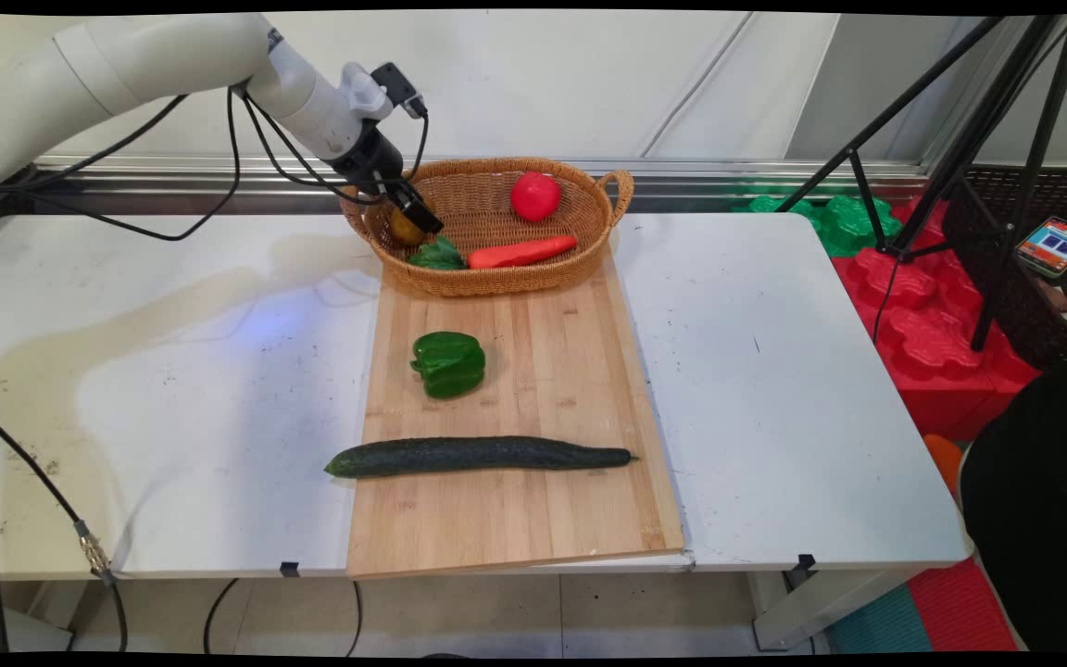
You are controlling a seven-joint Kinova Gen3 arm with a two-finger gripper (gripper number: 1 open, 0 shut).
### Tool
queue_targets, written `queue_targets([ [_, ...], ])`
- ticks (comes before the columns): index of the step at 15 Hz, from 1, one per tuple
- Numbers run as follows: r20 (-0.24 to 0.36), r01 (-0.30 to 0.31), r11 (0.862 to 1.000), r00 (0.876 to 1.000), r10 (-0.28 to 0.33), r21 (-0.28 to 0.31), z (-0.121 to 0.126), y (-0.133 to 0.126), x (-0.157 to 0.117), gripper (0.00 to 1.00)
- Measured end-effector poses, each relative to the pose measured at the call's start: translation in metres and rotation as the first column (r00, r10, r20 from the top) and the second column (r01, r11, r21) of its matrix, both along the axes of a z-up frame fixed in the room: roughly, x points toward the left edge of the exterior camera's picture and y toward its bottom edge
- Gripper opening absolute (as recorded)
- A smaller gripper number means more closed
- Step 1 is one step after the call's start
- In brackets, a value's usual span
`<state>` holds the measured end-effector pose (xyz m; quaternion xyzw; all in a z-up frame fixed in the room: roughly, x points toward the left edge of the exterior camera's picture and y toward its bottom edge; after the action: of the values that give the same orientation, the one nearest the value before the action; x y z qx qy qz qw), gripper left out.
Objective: Pick up the potato from the vegetable basket
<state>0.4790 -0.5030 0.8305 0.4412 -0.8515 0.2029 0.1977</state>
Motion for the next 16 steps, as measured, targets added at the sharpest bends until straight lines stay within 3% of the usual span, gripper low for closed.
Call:
queue_targets([
  [7,0.011,-0.016,1.0,1.0,0.016,0.027,-0.015,-0.007,-0.003,1.0],
  [16,0.033,0.005,1.0,0.999,-0.006,0.011,-0.018,-0.009,-0.003,1.0],
])
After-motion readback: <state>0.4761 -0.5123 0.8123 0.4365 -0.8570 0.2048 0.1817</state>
